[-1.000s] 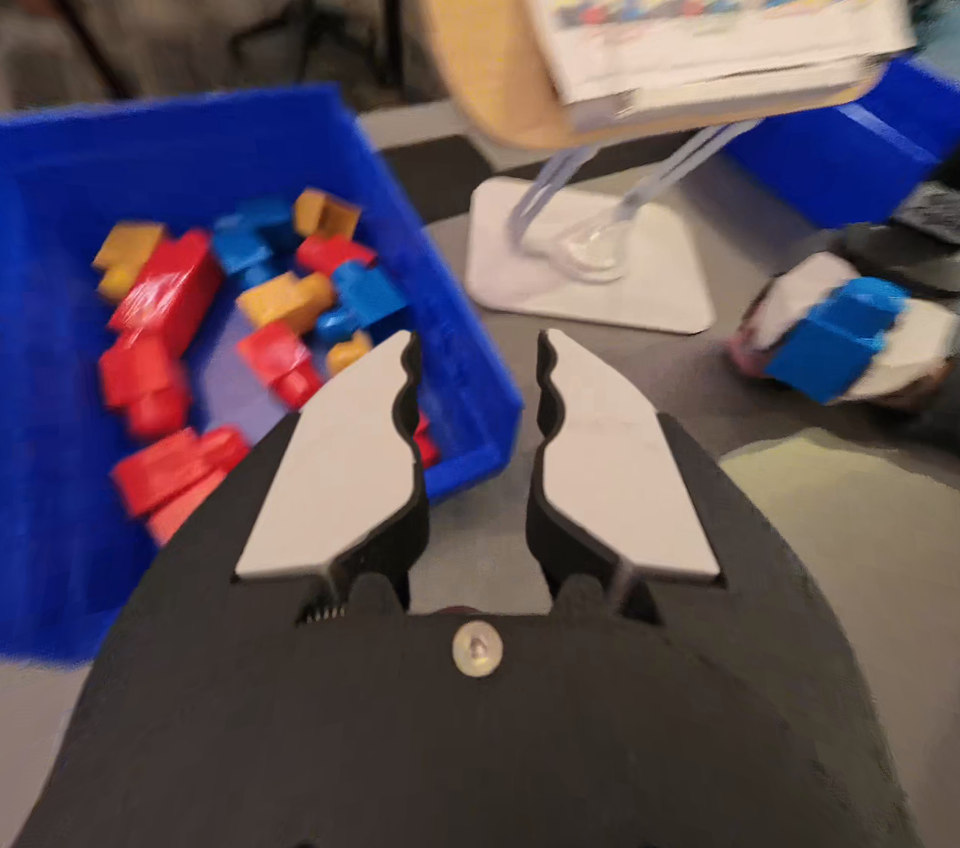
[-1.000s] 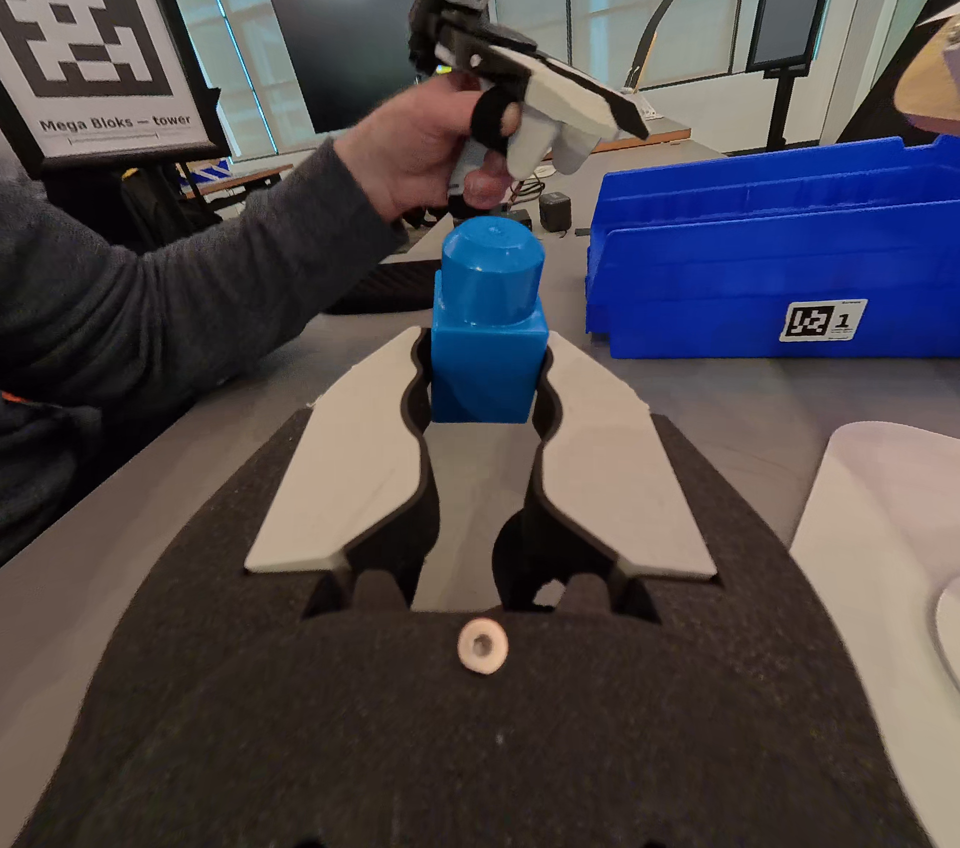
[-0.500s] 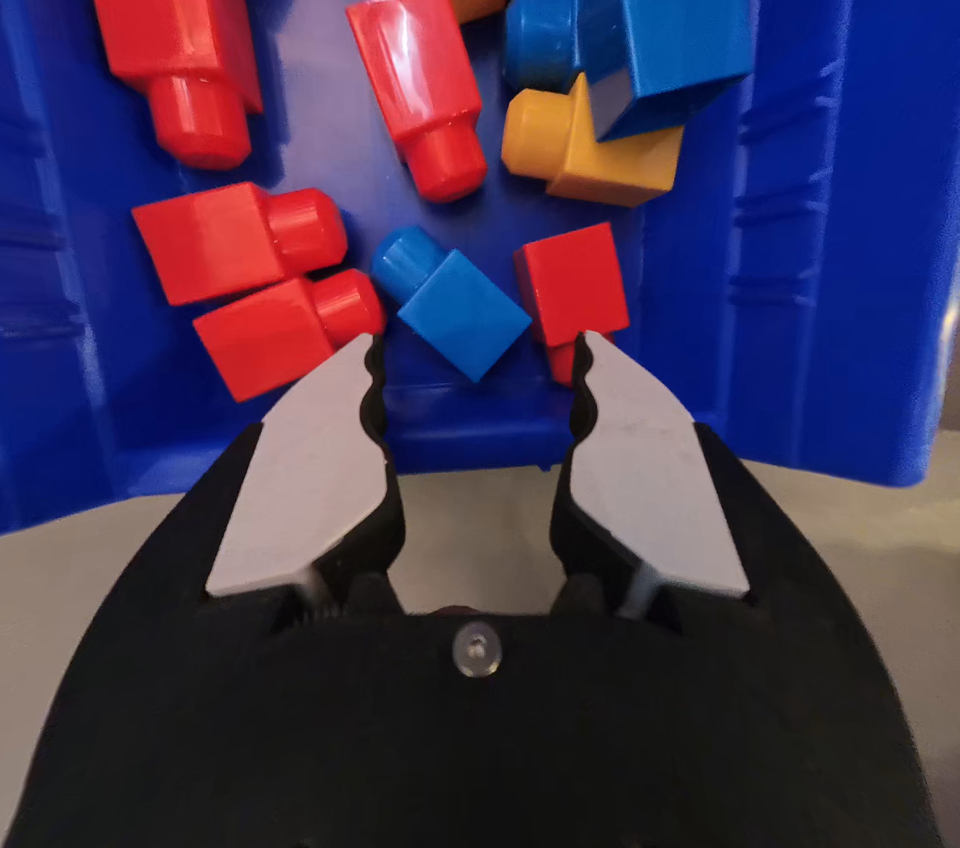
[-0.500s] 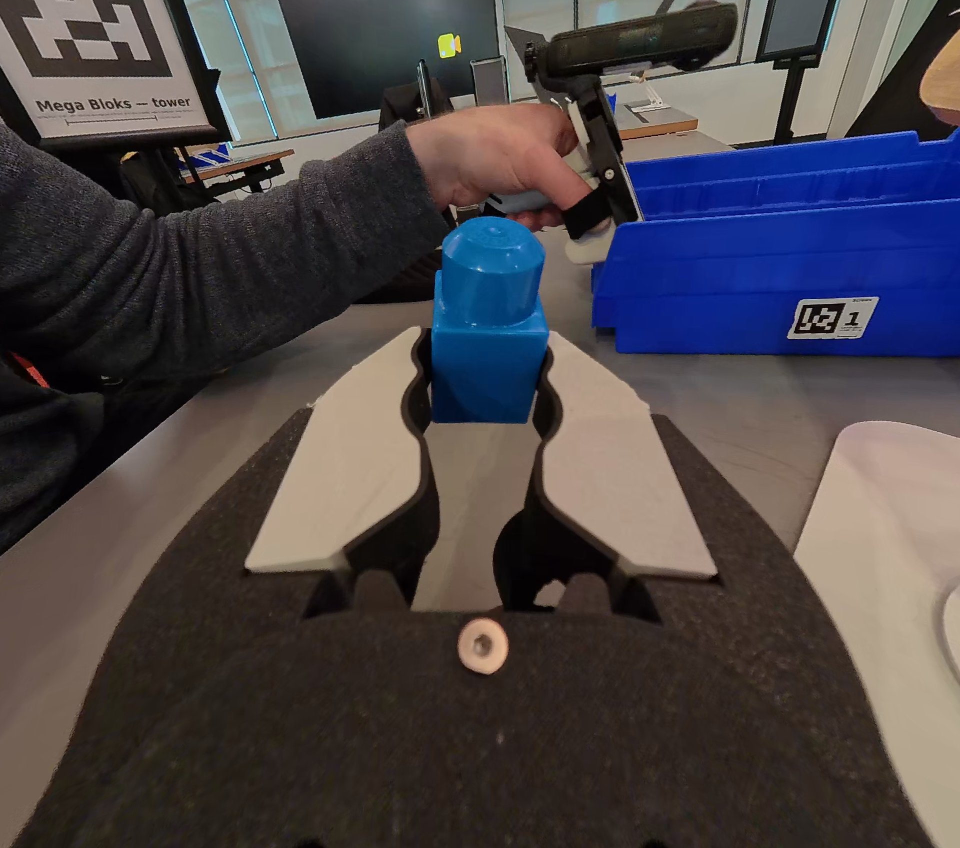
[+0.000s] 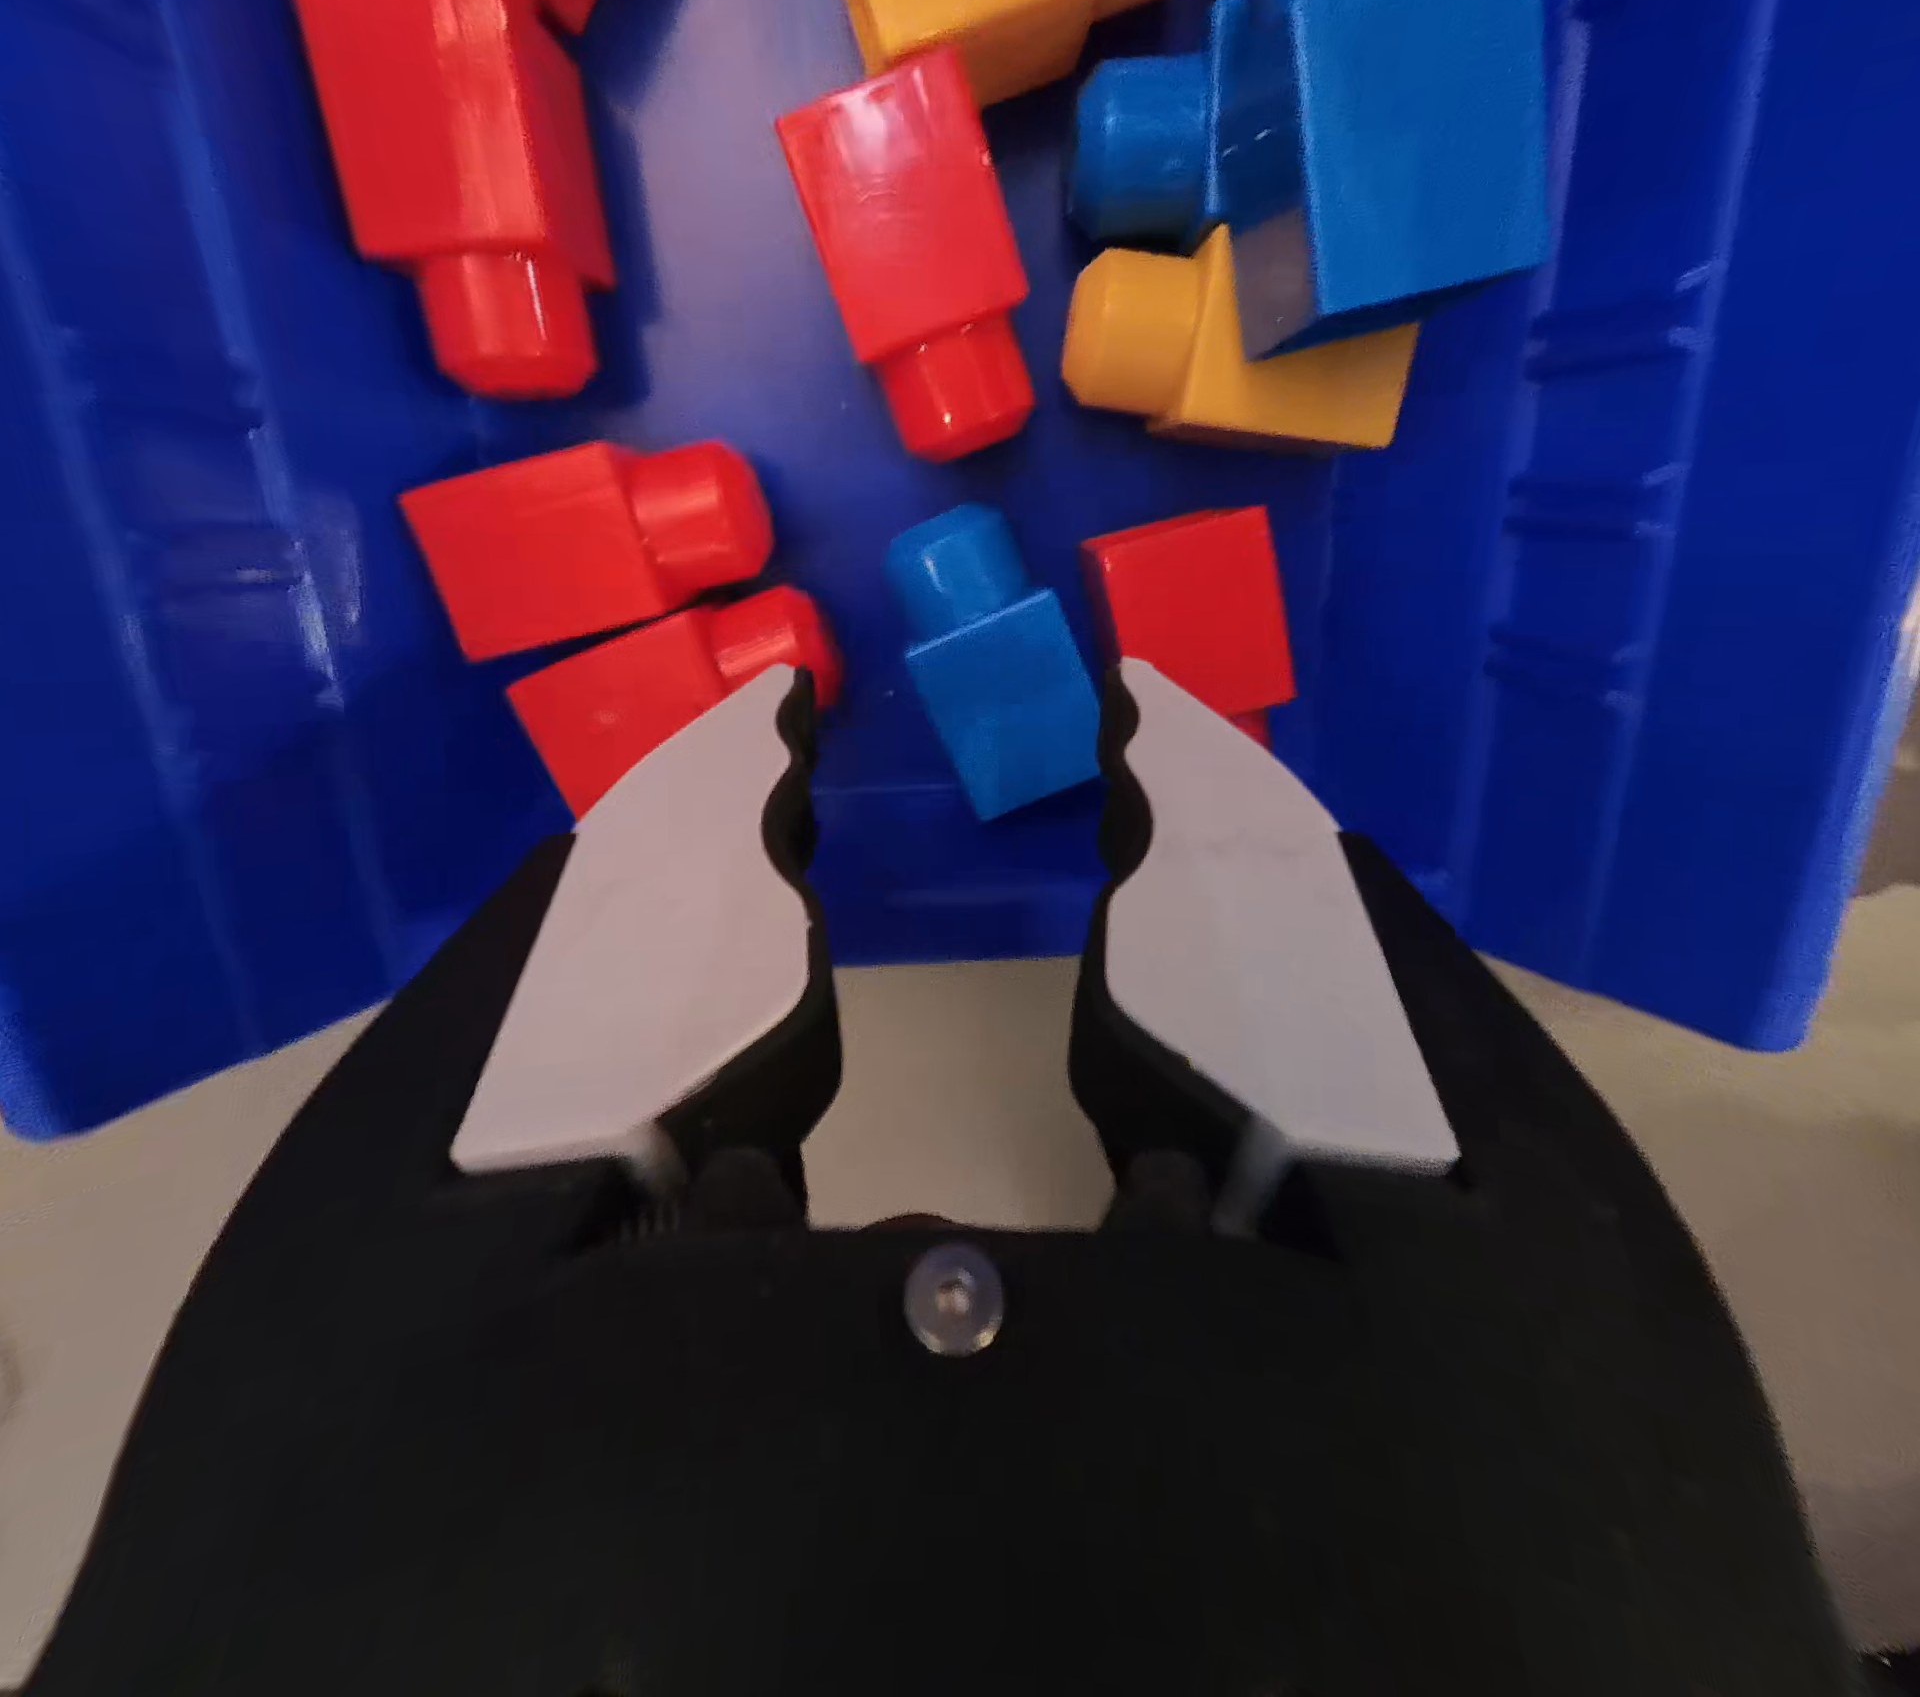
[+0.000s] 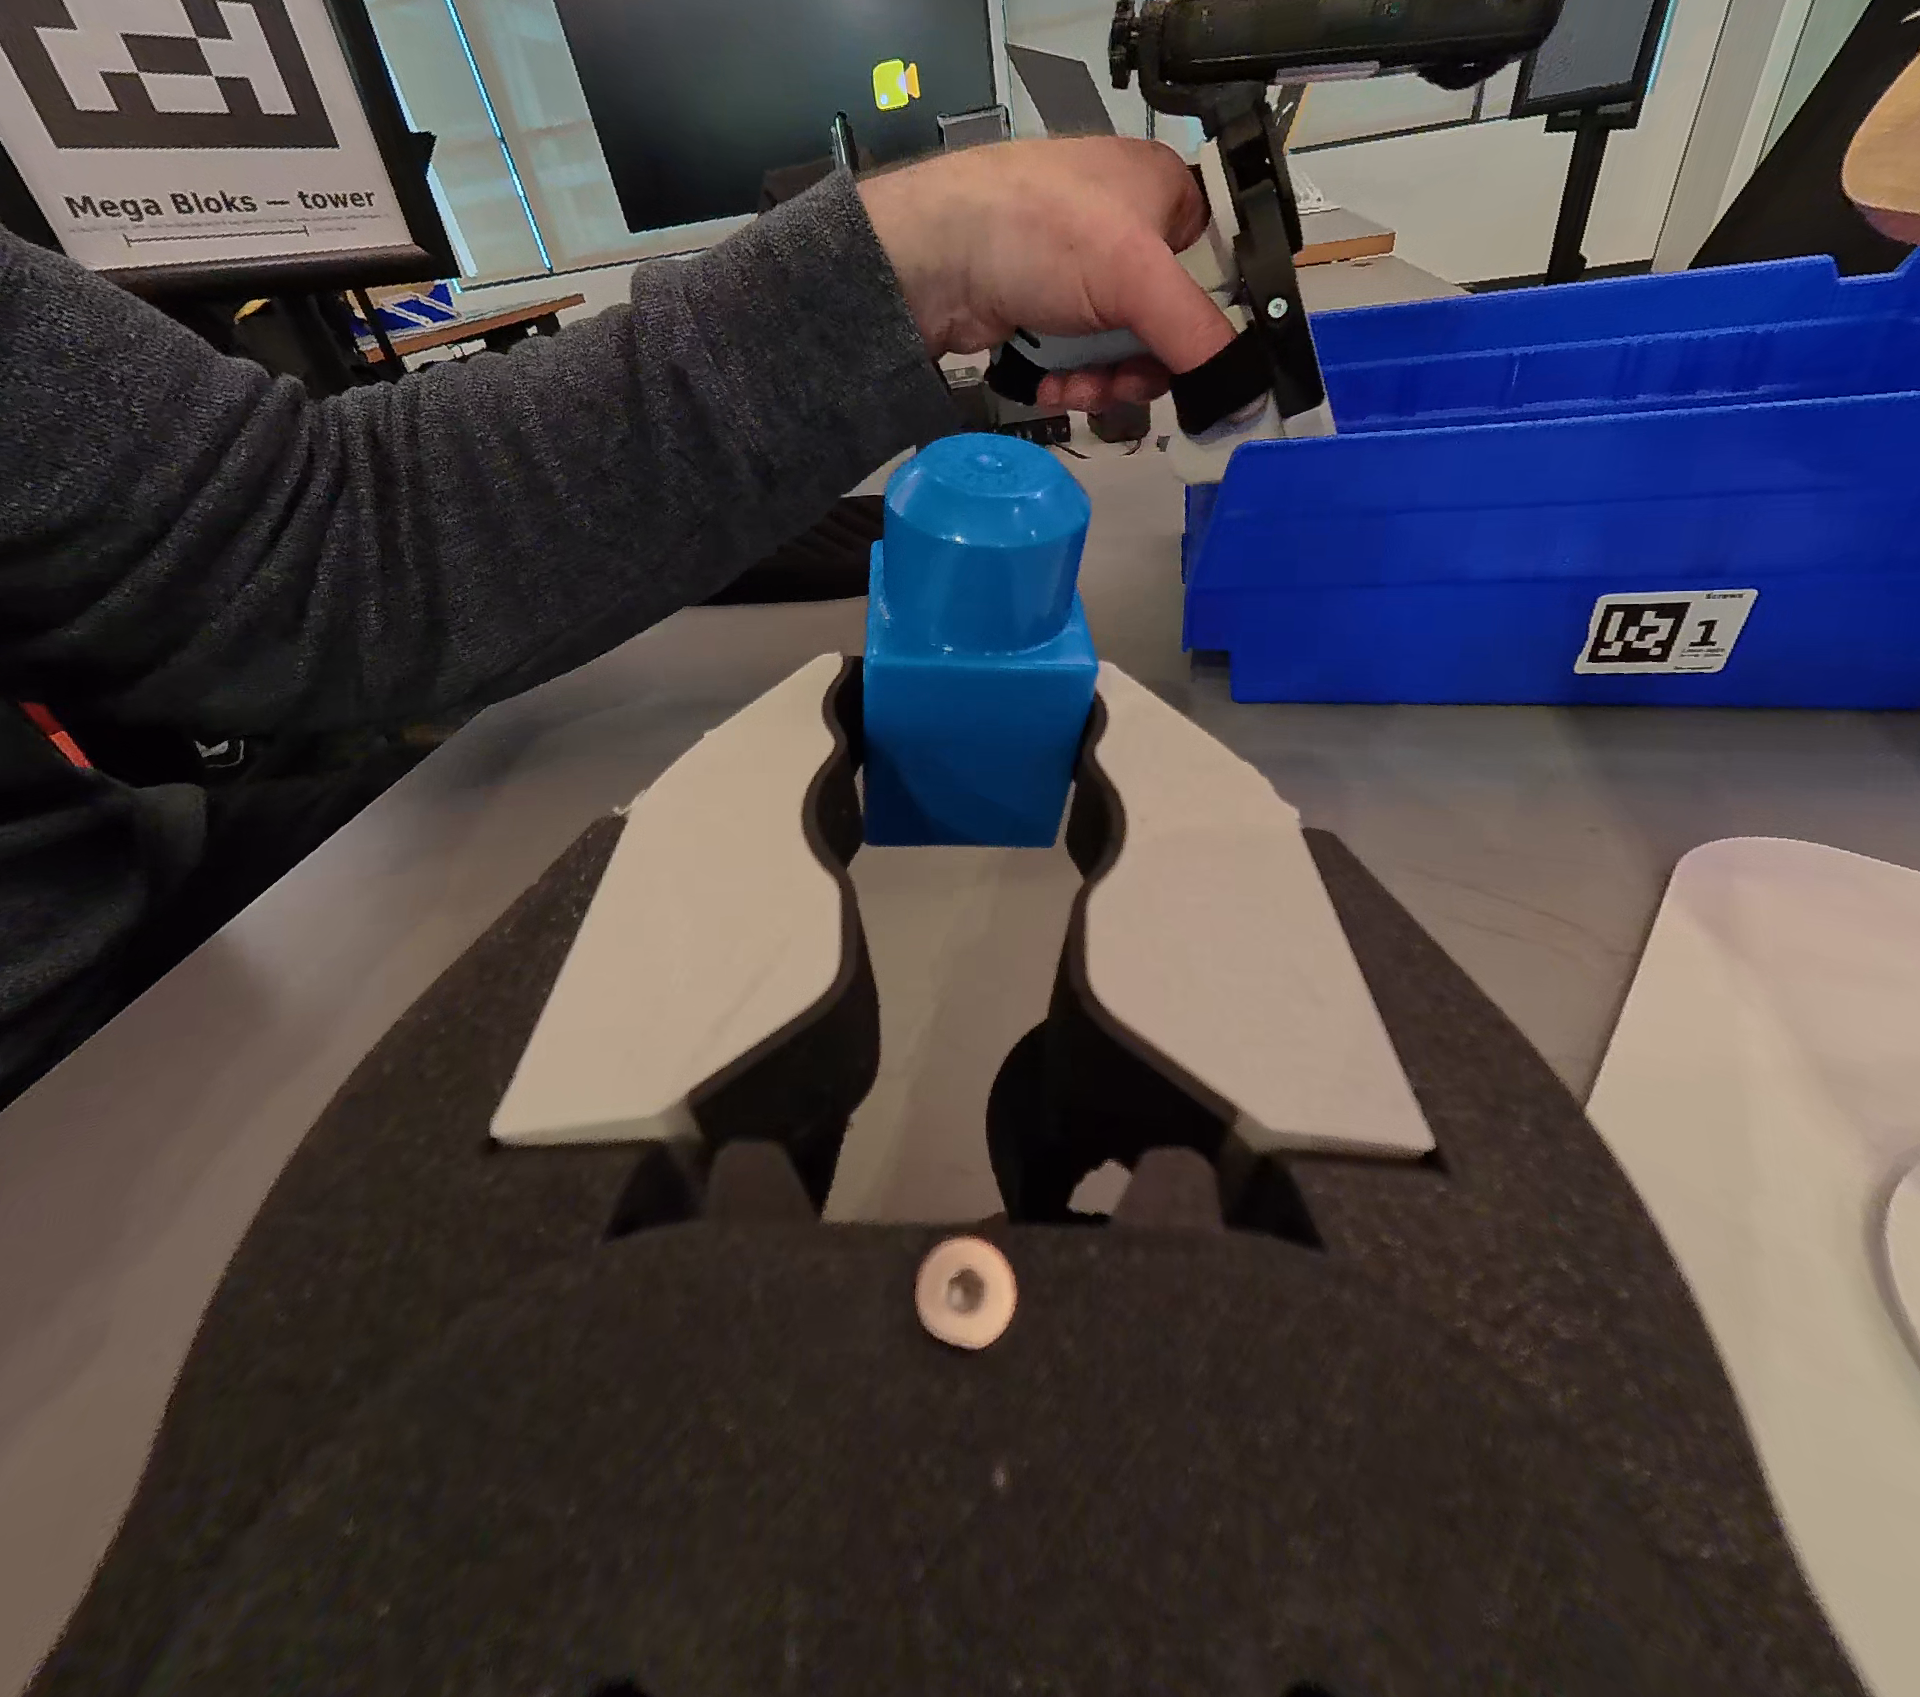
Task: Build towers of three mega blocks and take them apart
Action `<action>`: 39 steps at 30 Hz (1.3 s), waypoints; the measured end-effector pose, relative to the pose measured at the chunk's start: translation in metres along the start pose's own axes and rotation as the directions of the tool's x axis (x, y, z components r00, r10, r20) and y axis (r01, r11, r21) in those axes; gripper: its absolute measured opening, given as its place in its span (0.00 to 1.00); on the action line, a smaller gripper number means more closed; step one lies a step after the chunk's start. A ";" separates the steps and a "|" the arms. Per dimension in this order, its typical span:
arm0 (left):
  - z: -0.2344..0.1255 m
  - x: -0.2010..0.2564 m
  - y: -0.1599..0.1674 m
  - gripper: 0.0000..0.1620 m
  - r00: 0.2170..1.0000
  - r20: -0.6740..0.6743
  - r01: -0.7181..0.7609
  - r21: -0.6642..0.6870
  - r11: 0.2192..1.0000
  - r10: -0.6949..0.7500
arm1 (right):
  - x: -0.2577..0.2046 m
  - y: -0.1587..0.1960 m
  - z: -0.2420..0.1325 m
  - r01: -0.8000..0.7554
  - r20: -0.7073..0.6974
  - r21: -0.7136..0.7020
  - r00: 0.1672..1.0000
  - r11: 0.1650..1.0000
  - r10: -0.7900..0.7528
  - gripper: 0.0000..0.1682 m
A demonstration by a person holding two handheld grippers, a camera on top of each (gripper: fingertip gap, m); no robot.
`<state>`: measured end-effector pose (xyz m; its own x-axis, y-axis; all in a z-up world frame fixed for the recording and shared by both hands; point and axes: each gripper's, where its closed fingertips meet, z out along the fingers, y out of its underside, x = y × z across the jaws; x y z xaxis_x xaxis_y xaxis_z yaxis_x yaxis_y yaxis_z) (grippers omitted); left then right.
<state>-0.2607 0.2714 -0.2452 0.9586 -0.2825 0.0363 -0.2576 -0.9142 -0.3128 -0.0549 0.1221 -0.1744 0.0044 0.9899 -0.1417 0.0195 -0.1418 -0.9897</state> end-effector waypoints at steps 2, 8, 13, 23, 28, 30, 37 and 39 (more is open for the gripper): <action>0.002 0.000 0.008 0.33 1.000 -0.007 0.011 -0.040 0.999 -0.011 | 0.000 0.000 0.000 -0.001 0.000 -0.002 1.000 1.000 0.001 0.21; 0.019 0.003 0.008 0.30 0.999 0.011 -0.030 -0.105 0.994 0.031 | 0.000 0.001 0.001 0.003 -0.001 -0.005 1.000 1.000 -0.003 0.21; 0.024 -0.002 -0.001 0.25 1.000 -0.003 -0.028 -0.126 0.992 0.028 | -0.001 0.001 0.001 0.008 -0.001 -0.010 1.000 1.000 -0.008 0.21; 0.022 -0.002 -0.014 0.21 0.995 -0.004 -0.096 0.013 0.995 0.097 | -0.001 0.001 0.001 0.010 -0.001 -0.011 1.000 1.000 -0.010 0.21; 0.001 -0.002 -0.028 0.21 0.994 -0.030 -0.099 0.170 0.980 0.106 | -0.001 0.002 0.001 0.009 -0.001 -0.012 1.000 1.000 -0.009 0.21; -0.008 0.002 -0.034 0.20 0.990 -0.063 -0.107 0.247 0.963 0.126 | -0.001 0.002 0.001 0.010 -0.001 -0.013 1.000 1.000 -0.010 0.21; -0.044 0.028 -0.049 0.20 0.957 -0.211 -0.071 0.499 0.864 0.201 | -0.001 0.002 0.002 0.010 -0.001 -0.015 1.000 1.000 -0.010 0.21; -0.071 0.053 -0.052 0.20 0.922 -0.270 -0.060 0.608 0.791 0.278 | -0.001 0.002 0.002 0.009 0.000 -0.019 1.000 1.000 -0.009 0.21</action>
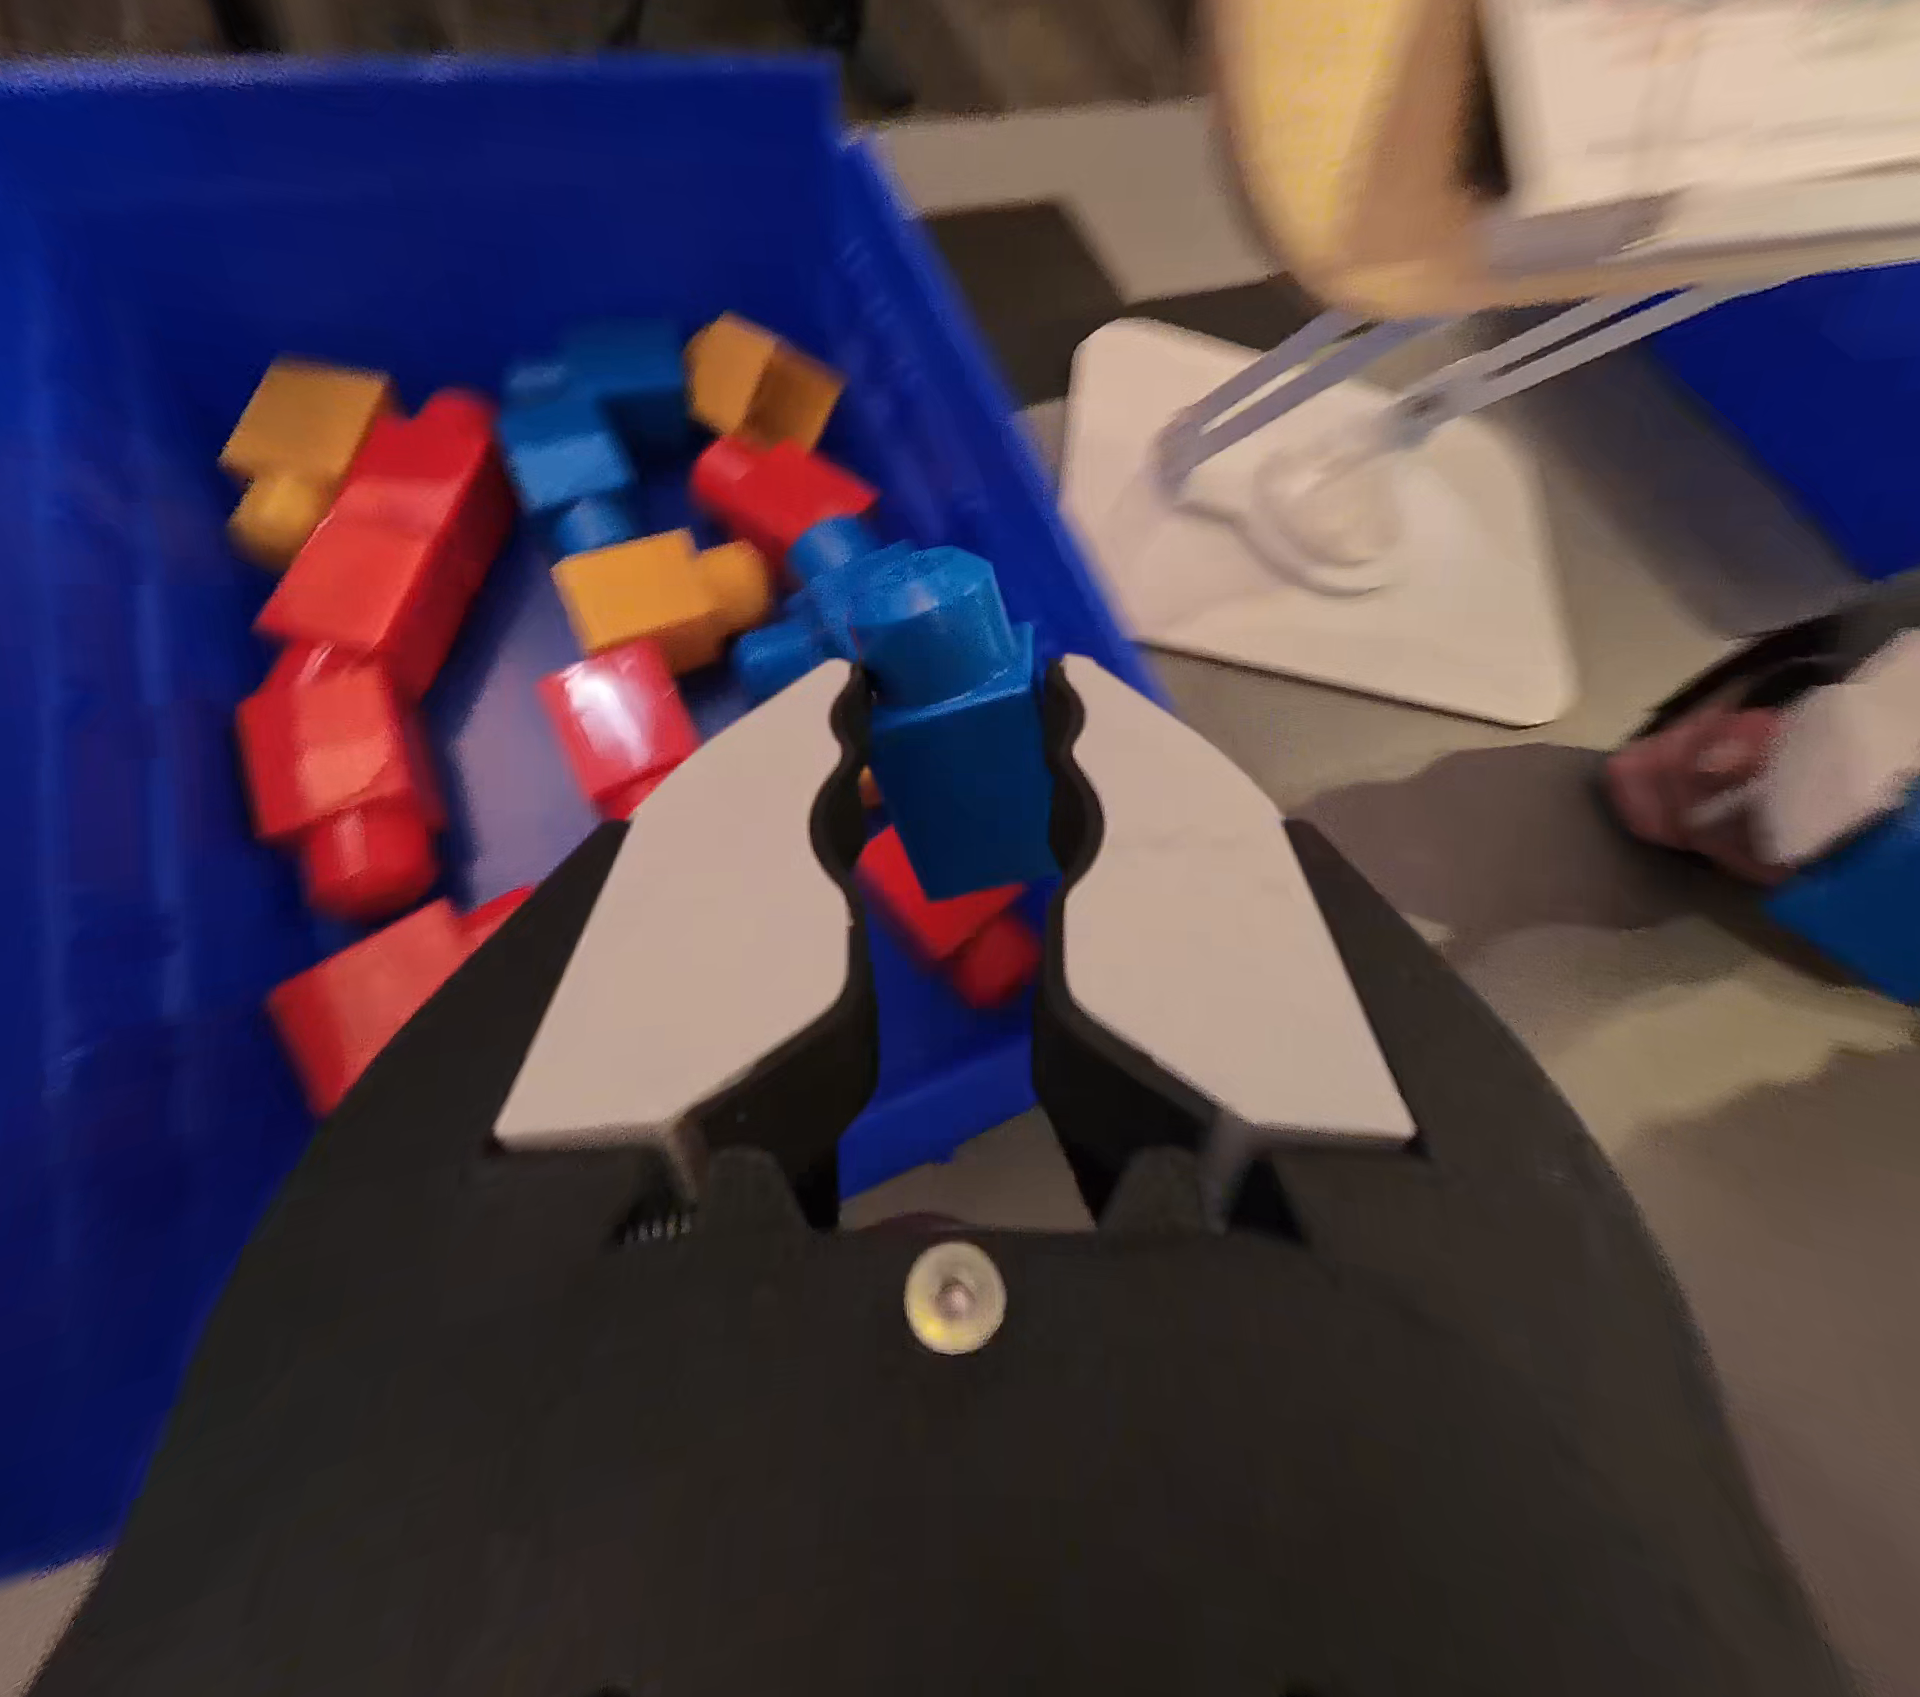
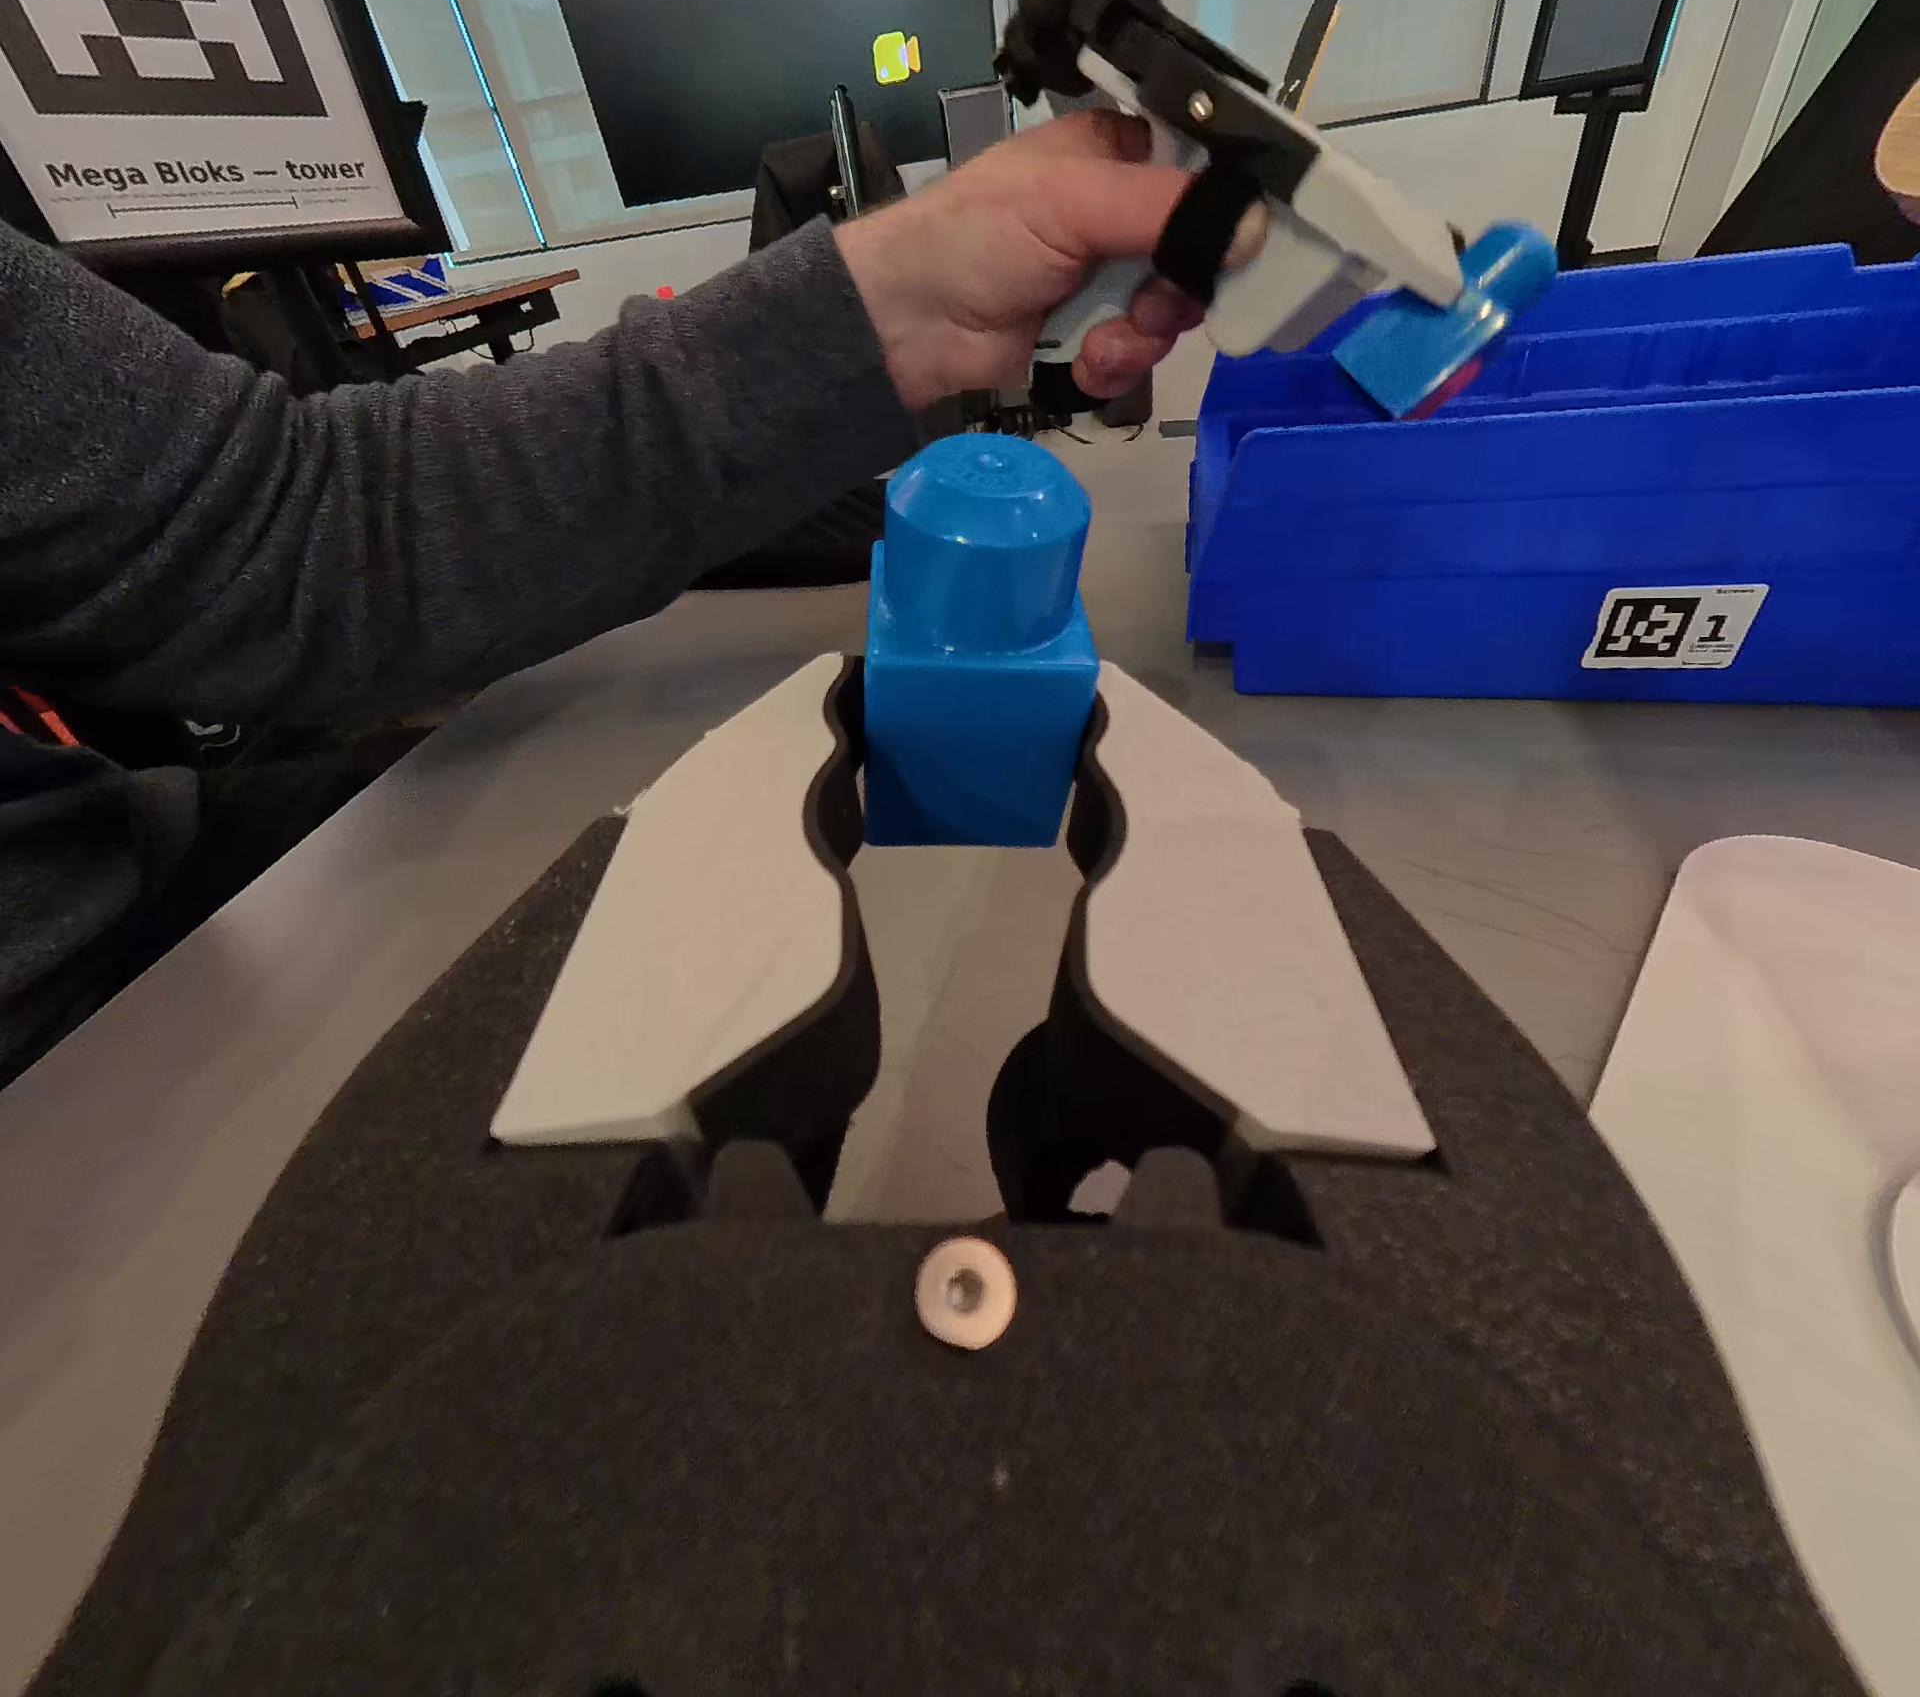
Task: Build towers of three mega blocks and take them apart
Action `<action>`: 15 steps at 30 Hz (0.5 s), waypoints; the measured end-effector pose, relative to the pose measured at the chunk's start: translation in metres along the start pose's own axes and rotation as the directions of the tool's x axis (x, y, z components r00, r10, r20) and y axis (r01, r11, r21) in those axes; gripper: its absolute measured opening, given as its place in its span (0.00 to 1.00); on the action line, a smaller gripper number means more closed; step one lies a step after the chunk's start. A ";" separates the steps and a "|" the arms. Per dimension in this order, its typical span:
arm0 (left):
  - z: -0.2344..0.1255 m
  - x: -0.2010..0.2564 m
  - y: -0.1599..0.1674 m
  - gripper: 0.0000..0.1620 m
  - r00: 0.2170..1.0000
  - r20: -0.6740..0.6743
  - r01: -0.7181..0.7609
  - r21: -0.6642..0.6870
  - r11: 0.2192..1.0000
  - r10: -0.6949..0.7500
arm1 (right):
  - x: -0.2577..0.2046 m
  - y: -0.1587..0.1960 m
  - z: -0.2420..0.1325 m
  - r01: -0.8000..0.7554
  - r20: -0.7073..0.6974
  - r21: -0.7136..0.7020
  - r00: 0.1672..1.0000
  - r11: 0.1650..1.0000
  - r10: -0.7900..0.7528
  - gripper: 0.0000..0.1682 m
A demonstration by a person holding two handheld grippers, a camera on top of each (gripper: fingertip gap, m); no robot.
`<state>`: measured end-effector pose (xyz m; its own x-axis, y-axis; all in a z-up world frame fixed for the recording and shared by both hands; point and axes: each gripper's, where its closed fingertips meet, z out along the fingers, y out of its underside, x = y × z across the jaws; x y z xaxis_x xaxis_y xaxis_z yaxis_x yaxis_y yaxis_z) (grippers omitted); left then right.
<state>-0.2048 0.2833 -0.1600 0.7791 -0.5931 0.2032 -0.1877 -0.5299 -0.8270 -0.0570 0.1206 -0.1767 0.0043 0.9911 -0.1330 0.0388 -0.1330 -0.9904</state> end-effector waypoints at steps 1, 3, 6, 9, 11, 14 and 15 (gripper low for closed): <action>-0.005 0.019 -0.009 0.20 0.998 -0.059 -0.026 0.058 0.998 0.029 | 0.000 0.001 0.000 -0.002 0.000 -0.004 1.000 1.000 0.002 0.21; -0.017 0.064 -0.028 0.19 0.976 -0.174 -0.092 0.203 0.975 0.129 | 0.000 0.002 0.001 -0.004 0.001 -0.014 1.000 1.000 0.004 0.21; -0.020 0.128 -0.030 0.19 0.917 -0.337 -0.117 0.286 0.951 0.214 | 0.000 0.004 0.003 -0.004 0.003 -0.029 1.000 1.000 0.004 0.21; -0.019 0.182 -0.023 0.19 0.843 -0.459 -0.136 0.326 0.936 0.282 | 0.000 0.006 0.004 -0.009 0.003 -0.045 1.000 0.999 0.009 0.21; -0.022 0.210 -0.019 0.19 0.781 -0.520 -0.157 0.370 0.916 0.344 | 0.000 0.007 0.004 -0.012 0.006 -0.051 1.000 0.999 0.012 0.21; -0.027 0.235 -0.014 0.19 0.715 -0.573 -0.168 0.416 0.894 0.401 | 0.000 0.008 0.005 -0.018 0.010 -0.060 1.000 0.998 0.019 0.21; -0.024 0.236 -0.011 0.19 0.716 -0.566 -0.184 0.412 0.892 0.409 | -0.001 0.008 0.005 -0.018 0.011 -0.062 1.000 0.998 0.019 0.21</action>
<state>-0.0333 0.1348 -0.0907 0.1428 -0.9843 0.1042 -0.0641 -0.1143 -0.9914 -0.0617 0.1189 -0.1850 -0.0059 0.9884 -0.1518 0.1007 -0.1505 -0.9835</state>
